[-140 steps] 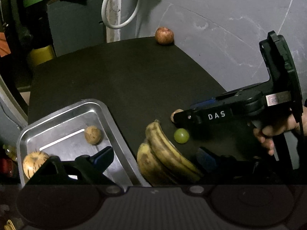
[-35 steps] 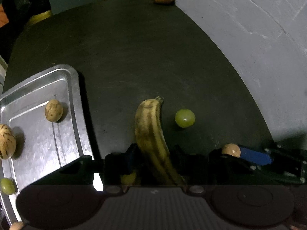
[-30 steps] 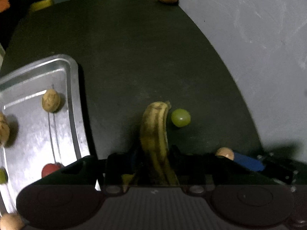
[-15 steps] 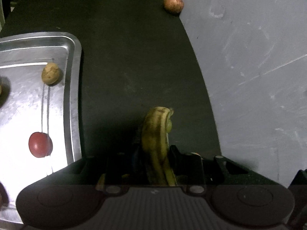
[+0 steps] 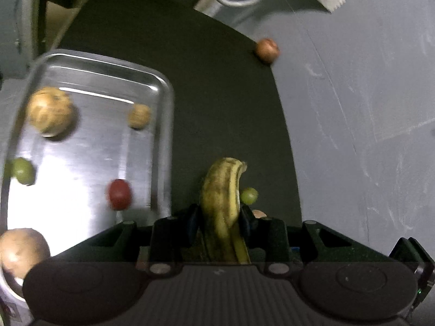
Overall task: Organize fruits
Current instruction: 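Carry the banana into the tray with the left tool while the right tool releases the tan fruit there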
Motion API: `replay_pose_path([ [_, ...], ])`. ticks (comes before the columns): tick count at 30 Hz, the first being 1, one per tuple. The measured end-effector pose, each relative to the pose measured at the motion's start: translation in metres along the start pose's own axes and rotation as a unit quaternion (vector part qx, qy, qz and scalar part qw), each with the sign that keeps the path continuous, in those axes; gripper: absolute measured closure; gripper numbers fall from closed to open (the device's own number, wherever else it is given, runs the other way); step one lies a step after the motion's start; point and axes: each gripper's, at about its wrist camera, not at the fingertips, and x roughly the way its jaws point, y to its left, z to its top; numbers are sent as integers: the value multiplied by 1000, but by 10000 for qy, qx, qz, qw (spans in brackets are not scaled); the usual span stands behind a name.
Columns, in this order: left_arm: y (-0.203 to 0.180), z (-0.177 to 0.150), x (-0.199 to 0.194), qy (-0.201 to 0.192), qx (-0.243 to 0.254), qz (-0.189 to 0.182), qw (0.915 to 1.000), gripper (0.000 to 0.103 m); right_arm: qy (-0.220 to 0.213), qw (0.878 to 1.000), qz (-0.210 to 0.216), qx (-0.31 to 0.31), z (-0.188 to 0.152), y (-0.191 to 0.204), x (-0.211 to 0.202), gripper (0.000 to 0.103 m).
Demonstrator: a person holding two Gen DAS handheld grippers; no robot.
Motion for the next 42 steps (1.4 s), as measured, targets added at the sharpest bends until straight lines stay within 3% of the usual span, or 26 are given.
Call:
replay_pose_path([
  [10, 61, -16, -43, -432, -616, 430, 9962, 68, 333, 9955, 560, -684, 8, 56, 34, 73],
  [18, 96, -24, -38, -499, -955, 858, 9905, 68, 658, 9906, 619, -1023, 0, 76, 55, 73],
  [34, 89, -26, -18, -393, -694, 1303, 9883, 68, 844, 9852, 466, -1415, -7, 81, 73, 71],
  [42, 88, -26, -20, -451, -766, 1334, 9871, 66, 757, 9841, 587, -1493, -8, 80, 64, 61],
])
